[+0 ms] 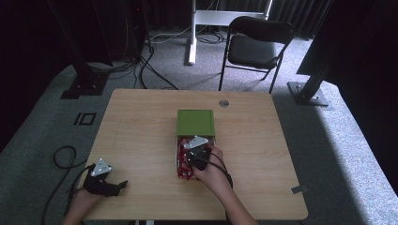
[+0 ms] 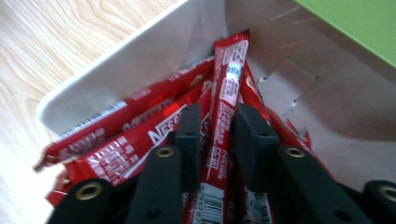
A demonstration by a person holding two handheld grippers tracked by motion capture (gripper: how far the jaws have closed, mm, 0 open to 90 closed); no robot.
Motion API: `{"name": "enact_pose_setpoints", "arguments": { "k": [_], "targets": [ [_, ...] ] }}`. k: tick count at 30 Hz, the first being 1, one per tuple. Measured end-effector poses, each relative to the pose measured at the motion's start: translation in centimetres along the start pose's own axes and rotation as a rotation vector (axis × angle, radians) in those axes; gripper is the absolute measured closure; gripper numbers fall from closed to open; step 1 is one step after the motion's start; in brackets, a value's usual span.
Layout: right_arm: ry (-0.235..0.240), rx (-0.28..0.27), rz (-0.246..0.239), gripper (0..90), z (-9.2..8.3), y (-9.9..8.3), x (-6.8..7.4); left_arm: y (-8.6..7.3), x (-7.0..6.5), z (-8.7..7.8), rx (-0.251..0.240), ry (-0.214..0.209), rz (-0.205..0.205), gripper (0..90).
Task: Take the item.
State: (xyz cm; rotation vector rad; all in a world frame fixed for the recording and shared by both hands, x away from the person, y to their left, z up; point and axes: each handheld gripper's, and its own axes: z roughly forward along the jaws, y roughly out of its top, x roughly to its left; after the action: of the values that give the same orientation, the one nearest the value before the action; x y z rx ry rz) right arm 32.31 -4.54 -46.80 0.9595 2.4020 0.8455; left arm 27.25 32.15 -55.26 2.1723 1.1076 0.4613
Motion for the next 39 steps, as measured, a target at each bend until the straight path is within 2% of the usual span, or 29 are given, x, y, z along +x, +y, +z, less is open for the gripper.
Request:
{"name": "enact_pose_setpoints", "arguments": {
  "k": [2, 4, 8, 18, 27, 34, 39],
  "targets": [
    [-0.014, 0.015, -0.016, 77.9, 0.1, -0.1, 0.0, 0.0, 0.0, 0.0, 0.001, 0.000, 0.000, 1.4],
    [0.007, 0.010, -0.007, 81.7, 0.1, -0.3, -0.1, 0.0, 0.0, 0.0, 0.000, 0.000, 0.000, 1.4],
    [0.049, -0.023, 0.054, 82.8, -0.2, -0.5, -0.6, 0.0, 0.0, 0.0, 0.000, 0.000, -0.001, 1.5],
    [0.136, -0.096, 0.150, 83.1, -1.7, -1.6, -1.7, 0.0, 0.0, 0.0, 0.001, -0.001, -0.002, 1.4],
    [0.162, -0.169, 0.181, 83.2, -3.9, -2.1, -2.1, 0.0, 0.0, 0.0, -0.001, 0.000, -0.003, 1.5],
    [0.178, -0.186, 0.159, 83.2, -5.6, -2.3, -1.7, 0.0, 0.0, 0.0, -0.001, -0.001, -0.005, 1.5],
    [0.185, -0.216, 0.168, 83.2, -6.9, -2.3, -1.9, 0.0, 0.0, 0.0, 0.000, -0.001, -0.003, 1.5]
  ]
}}
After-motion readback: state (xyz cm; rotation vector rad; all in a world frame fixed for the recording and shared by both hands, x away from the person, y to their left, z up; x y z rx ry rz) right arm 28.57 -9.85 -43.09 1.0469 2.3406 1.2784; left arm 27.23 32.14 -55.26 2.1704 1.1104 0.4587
